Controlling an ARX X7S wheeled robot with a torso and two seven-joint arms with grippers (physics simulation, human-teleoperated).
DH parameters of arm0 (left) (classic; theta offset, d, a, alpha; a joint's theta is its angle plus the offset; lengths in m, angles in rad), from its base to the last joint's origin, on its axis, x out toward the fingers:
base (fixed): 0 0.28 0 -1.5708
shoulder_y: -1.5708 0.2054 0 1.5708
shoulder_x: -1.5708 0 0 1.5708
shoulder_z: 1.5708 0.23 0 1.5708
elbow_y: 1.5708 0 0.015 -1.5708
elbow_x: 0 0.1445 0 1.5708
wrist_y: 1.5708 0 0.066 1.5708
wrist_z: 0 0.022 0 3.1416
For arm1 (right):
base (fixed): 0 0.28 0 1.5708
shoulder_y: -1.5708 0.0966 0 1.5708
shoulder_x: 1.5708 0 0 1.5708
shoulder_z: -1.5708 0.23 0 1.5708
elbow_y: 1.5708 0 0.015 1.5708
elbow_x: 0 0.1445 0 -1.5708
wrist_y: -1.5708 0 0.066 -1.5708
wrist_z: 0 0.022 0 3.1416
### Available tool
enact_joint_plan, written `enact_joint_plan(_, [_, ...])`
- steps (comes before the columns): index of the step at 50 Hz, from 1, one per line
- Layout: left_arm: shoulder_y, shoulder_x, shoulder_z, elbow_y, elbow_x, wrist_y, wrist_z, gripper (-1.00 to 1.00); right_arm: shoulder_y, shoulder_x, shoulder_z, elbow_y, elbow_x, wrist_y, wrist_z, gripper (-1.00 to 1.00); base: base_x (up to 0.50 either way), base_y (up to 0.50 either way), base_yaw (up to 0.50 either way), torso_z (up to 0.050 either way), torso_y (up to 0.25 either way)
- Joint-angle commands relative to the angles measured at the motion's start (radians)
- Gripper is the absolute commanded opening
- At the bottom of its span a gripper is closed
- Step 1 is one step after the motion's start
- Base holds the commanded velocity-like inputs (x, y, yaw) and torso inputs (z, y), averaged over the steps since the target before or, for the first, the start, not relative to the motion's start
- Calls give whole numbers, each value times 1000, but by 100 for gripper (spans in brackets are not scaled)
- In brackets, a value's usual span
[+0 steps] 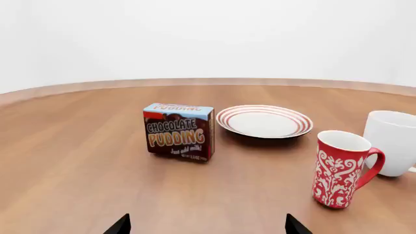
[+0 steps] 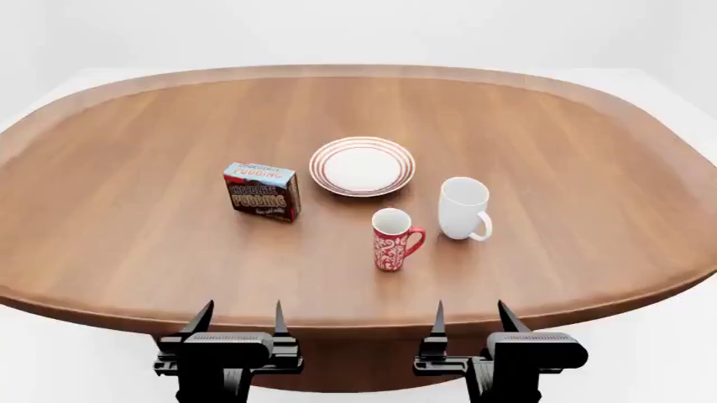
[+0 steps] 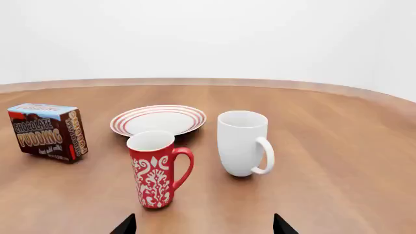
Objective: Put the chocolate pudding to the right of the plate.
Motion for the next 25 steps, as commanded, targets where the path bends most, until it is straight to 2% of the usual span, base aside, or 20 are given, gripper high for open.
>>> enact_joint_plan(1, [0,-16,16,5,-21,-5,-16,100,-1,16,-19,0,18,4,17,100,0,0,0,0,0])
enact_joint_plan(15, [-4,-55,52,41,-60,-60,-59,100,-3,60,-65,-43,48,37,50,100,0,0,0,0,0])
enact_joint_plan(18, [-38,-73,46,196,-105,-311,-54,100,28,90,-74,-191,73,233,26,100,0,0,0,0,0])
enact_joint_plan(20, [-113,-112,36,387,-144,-575,-54,100,107,124,-61,-401,122,528,18,100,0,0,0,0,0])
enact_joint_plan(22, [-234,-153,17,541,-179,-805,-57,100,227,146,-33,-564,168,788,27,100,0,0,0,0,0])
enact_joint_plan(24, [-360,-175,-13,620,-222,-992,-51,100,363,152,-3,-623,201,971,38,100,0,0,0,0,0])
enact_joint_plan(25, [-397,-182,-18,626,-219,-1008,-58,100,403,157,-3,-635,204,1007,41,100,0,0,0,0,0])
